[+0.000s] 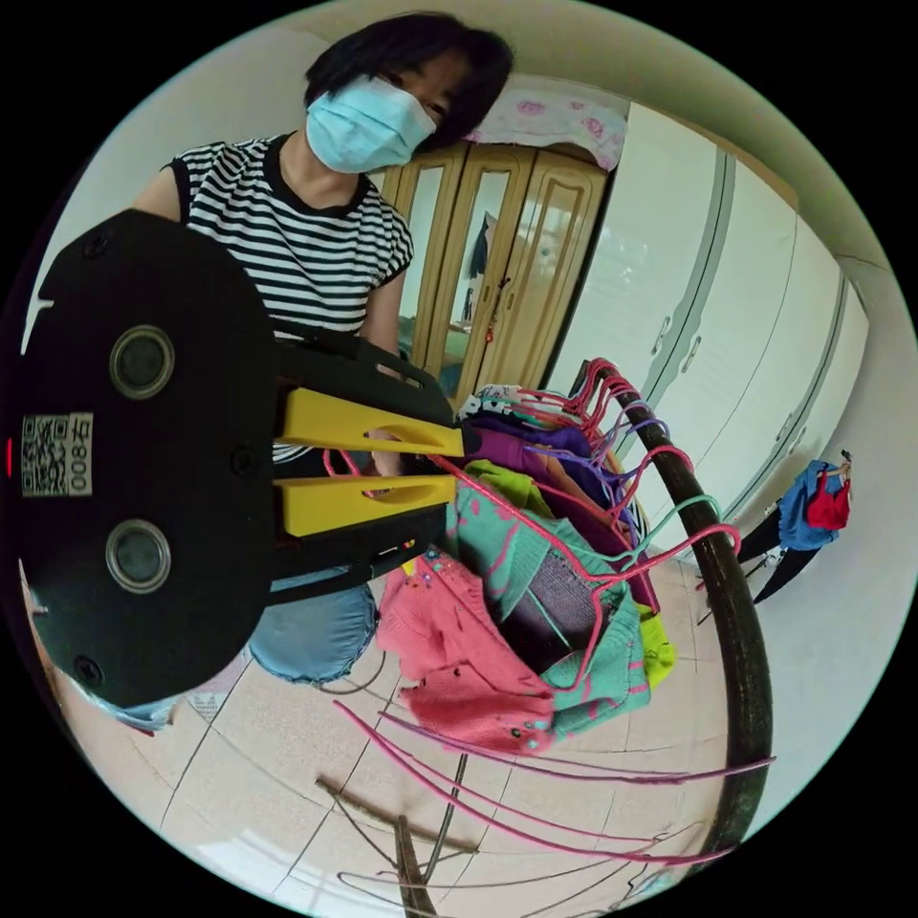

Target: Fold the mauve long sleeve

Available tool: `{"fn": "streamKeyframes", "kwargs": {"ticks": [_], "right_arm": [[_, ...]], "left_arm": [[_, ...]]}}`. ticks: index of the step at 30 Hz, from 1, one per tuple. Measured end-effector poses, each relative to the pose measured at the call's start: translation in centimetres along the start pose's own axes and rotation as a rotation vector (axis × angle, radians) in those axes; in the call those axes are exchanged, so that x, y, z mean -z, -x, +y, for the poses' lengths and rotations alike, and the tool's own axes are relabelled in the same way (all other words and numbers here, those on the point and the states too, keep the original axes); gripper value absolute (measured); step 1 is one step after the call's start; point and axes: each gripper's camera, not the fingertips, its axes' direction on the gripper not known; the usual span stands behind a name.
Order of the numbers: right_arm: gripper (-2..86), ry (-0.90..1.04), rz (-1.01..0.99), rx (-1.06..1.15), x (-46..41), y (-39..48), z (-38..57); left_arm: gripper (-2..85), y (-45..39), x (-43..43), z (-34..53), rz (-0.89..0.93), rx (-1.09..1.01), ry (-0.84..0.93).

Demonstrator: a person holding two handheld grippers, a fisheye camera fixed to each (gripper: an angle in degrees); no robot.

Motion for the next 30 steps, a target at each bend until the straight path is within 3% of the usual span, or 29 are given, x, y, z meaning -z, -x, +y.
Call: {"fn": "streamKeyframes", "kwargs": {"ticks": [3,9,15,23,30], "right_arm": [[2.0,0.032,0.112,-0.001,0.3,2.8,0.7],[2.4,-0.038,0.087,-0.017,0.0,6.5,3.7],[2.5,-0.294,0.070,-0.045,2.4,10.8,10.2],[2.1,-0.740,0.043,-0.168,7.1,18.1,27.2],[1.8,-0.850,-0.010,-0.341,3.4,24.7,40.4]], "left_arm": [[3.6,-0.2,2.3,-0.3,0.011,-0.016,-0.012],[3.3,-0.2,6.8,-0.7,0.032,-0.027,0.028],[3.2,-1.4,14.7,-1.8,0.062,-0.091,-0.035],[3.3,-4.4,27.0,-3.8,0.168,-0.267,-0.135],[3.4,-9.8,38.7,-7.7,0.433,-0.548,-0.280]]}}
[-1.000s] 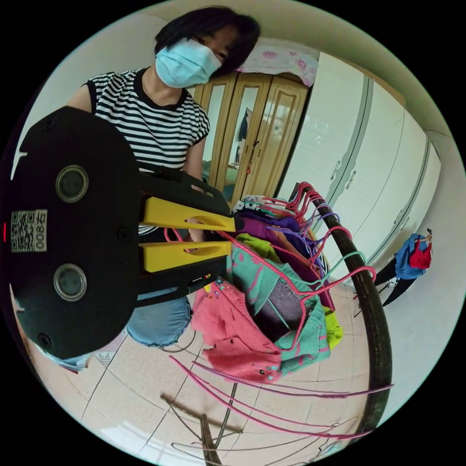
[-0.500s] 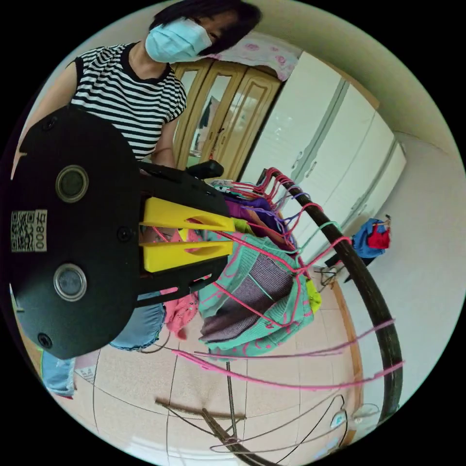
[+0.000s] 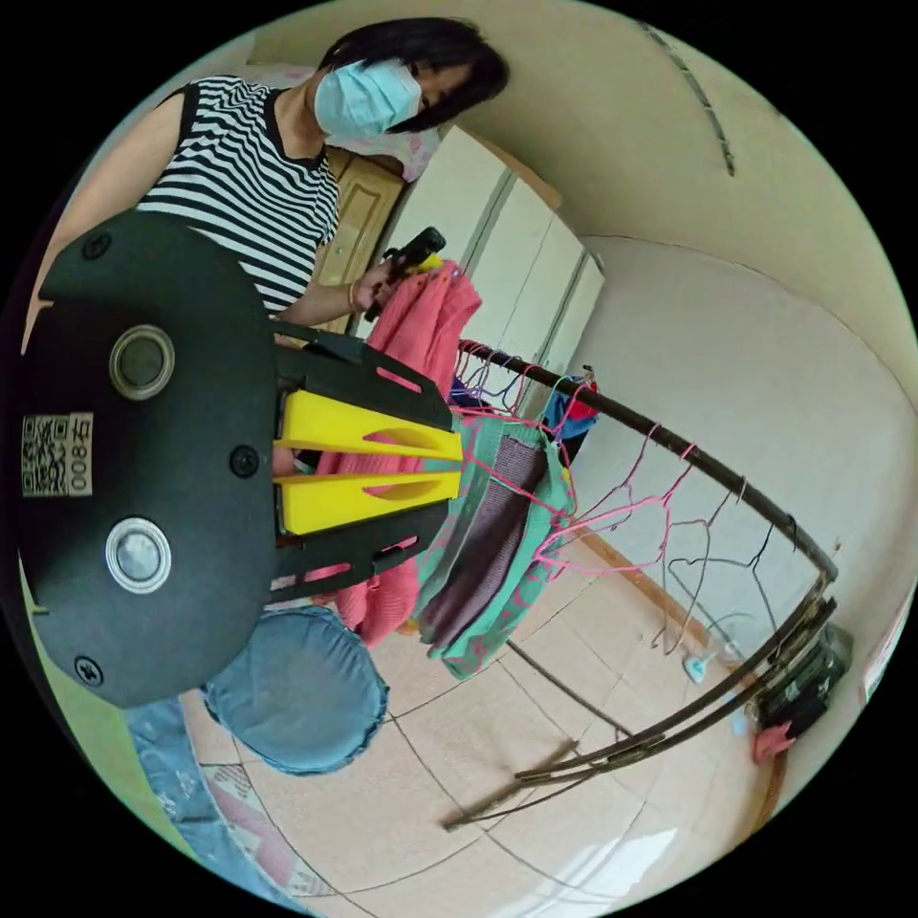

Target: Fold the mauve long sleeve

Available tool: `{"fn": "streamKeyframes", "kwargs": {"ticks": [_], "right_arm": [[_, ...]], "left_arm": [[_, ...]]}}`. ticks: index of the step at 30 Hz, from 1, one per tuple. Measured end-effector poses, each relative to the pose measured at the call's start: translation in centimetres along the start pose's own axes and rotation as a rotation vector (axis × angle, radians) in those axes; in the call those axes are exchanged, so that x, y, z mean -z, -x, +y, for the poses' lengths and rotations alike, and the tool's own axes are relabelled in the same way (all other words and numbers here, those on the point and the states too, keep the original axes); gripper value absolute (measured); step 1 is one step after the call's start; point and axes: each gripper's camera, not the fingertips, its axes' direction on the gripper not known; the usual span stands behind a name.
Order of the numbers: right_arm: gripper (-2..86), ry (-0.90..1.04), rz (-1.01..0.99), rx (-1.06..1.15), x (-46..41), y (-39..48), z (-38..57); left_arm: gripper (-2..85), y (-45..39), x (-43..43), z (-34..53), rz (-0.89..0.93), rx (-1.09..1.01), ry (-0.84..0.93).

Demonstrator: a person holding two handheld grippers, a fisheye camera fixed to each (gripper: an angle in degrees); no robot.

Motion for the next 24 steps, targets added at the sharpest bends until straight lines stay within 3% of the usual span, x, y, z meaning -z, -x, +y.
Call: {"fn": "streamKeyframes", "kwargs": {"ticks": [9,15,24], "right_arm": [[1.3,-0.028,-0.154,-0.014,5.3,9.8,15.6],[0.5,-0.045,-0.147,0.082,9.4,20.3,26.4],[0.2,-0.347,-0.208,0.155,17.6,35.6,45.6]], "left_arm": [[3.6,-10.5,4.4,-12.8,0.434,-0.343,-0.239],[3.5,-18.2,0.7,-19.9,0.669,-0.371,-0.180],[3.5,-35.1,-4.9,-30.0,1.187,-0.485,-0.082]]}}
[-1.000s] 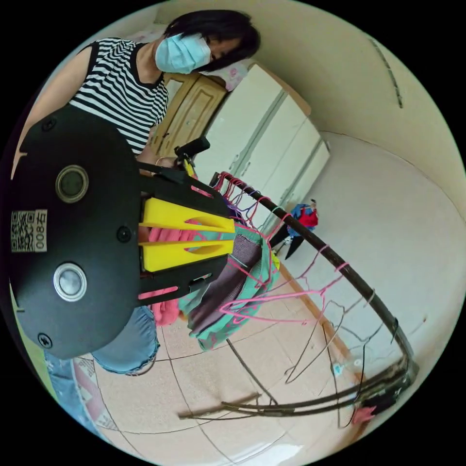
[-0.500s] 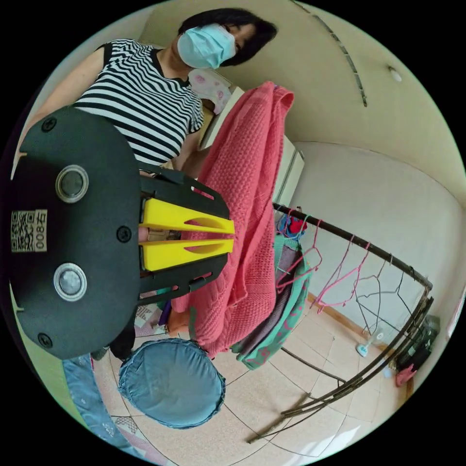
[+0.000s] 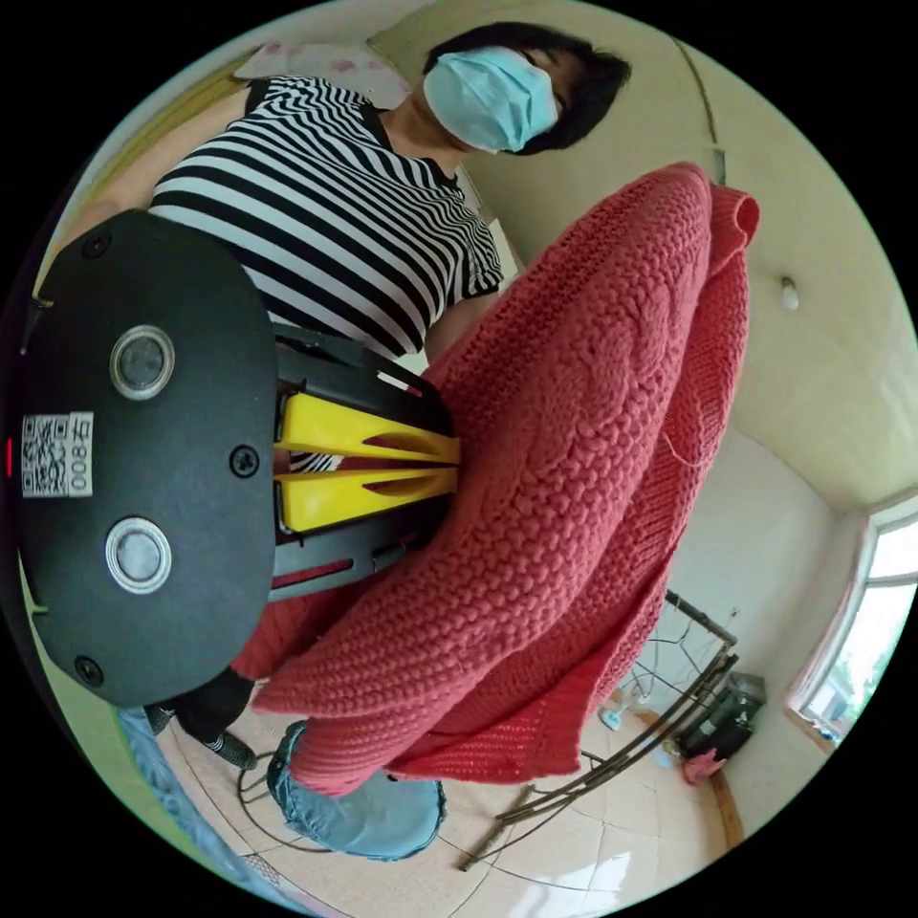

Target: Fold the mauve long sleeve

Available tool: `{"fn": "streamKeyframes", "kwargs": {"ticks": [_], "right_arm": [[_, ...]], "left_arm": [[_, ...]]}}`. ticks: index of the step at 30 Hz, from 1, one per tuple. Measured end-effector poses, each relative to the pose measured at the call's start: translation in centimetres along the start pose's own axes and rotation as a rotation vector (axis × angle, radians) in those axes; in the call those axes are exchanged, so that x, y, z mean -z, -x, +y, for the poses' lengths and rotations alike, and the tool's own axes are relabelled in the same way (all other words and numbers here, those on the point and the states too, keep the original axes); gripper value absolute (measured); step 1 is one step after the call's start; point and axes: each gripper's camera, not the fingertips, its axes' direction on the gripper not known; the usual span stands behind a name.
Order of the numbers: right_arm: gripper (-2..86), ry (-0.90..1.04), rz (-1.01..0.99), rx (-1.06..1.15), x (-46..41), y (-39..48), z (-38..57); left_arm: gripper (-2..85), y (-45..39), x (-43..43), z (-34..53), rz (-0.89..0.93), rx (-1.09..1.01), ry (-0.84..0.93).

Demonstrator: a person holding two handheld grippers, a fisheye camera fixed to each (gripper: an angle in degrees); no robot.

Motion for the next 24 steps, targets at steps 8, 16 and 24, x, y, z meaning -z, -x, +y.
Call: {"fn": "streamKeyframes", "kwargs": {"ticks": [8,16,24], "right_arm": [[0.2,-0.325,0.237,0.054,9.0,18.5,13.0],[0.2,-0.580,0.620,0.061,12.4,34.3,22.2],[1.0,-0.765,0.880,-0.045,12.0,43.7,29.4]], "left_arm": [[3.7,1.6,-16.4,-9.9,0.379,-0.060,0.116],[3.8,2.2,-30.1,-18.5,0.669,-0.142,0.179],[3.8,5.7,-40.5,-24.8,0.724,-0.159,0.345]]}}
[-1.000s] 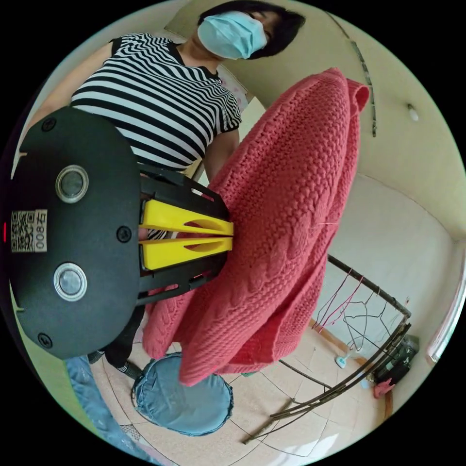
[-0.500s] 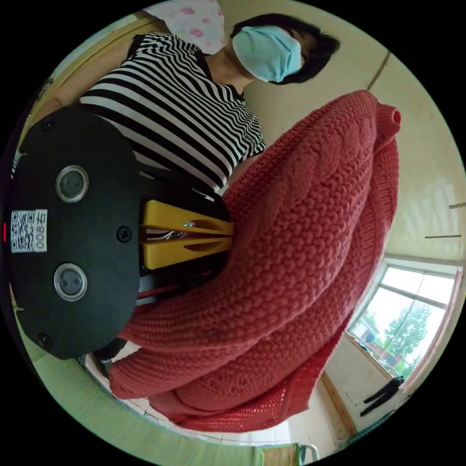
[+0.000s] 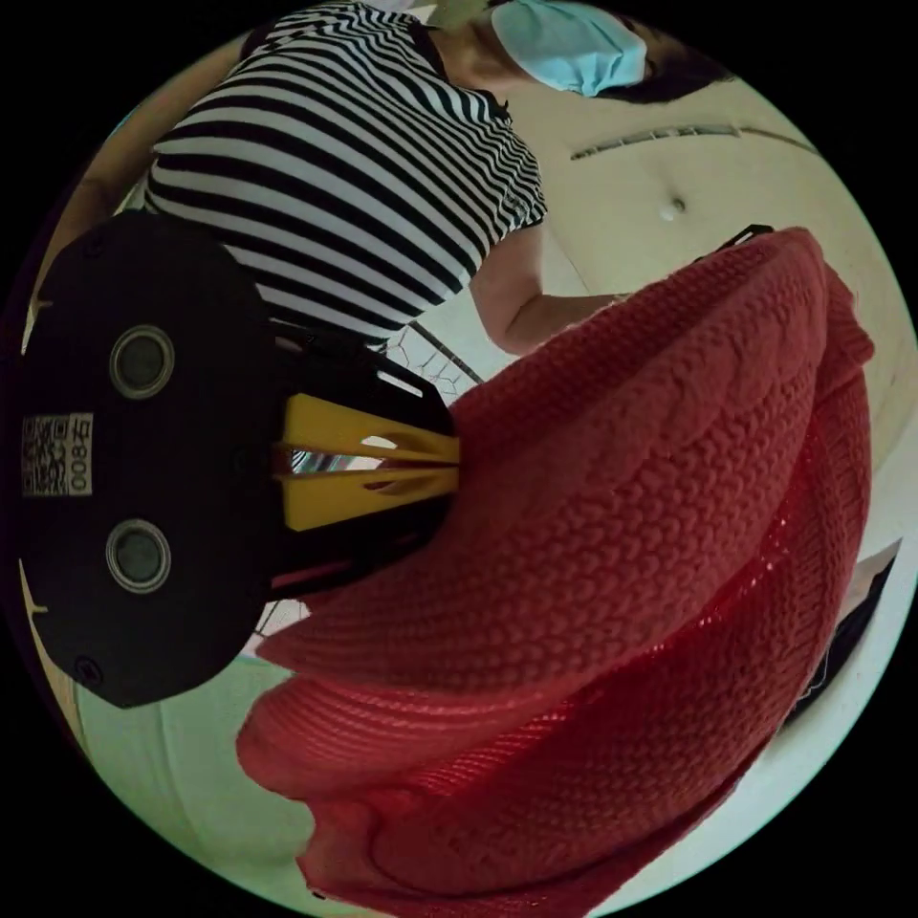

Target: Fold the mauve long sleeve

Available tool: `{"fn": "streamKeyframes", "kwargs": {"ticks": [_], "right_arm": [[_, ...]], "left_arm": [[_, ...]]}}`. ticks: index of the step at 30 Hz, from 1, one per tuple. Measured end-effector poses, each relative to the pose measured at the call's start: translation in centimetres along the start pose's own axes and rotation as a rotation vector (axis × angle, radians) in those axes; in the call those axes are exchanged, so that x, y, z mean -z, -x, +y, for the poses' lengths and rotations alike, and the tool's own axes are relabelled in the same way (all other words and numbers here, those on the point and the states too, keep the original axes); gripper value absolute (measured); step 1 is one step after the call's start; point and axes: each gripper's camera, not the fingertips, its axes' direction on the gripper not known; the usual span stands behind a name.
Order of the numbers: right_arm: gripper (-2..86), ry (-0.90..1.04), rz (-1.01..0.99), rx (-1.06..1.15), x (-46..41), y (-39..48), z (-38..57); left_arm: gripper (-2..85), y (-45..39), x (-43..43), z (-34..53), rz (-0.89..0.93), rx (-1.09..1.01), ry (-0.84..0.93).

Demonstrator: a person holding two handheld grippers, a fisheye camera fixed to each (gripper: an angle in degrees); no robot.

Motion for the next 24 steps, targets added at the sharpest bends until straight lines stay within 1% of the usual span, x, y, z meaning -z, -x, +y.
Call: {"fn": "streamKeyframes", "kwargs": {"ticks": [6,10,12,15,17,21,24], "right_arm": [[3.4,-0.134,0.157,-0.205,8.7,2.1,6.1],[7.3,-0.277,0.384,-0.365,16.7,3.1,10.3],[9.0,-0.328,0.452,-0.396,19.7,3.4,11.4],[10.7,-0.272,0.533,-0.428,22.6,2.9,11.8],[12.0,-0.194,0.564,-0.411,23.8,2.5,11.4],[14.0,-0.073,0.570,-0.362,25.5,1.9,10.0],[15.9,0.038,0.508,-0.268,26.7,1.5,8.2]], "left_arm": [[3.6,5.9,-2.1,-4.1,0.100,0.011,0.079],[3.6,8.2,-3.3,-6.7,0.138,0.000,0.107],[3.6,9.5,-4.2,-8.2,0.153,0.002,0.129],[3.7,11.2,-5.0,-10.2,0.168,0.009,0.156],[3.7,12.0,-5.2,-11.3,0.173,0.007,0.171],[3.8,13.8,-5.2,-13.7,0.182,-0.010,0.195],[4.0,14.9,-5.0,-15.3,0.183,-0.026,0.210]]}}
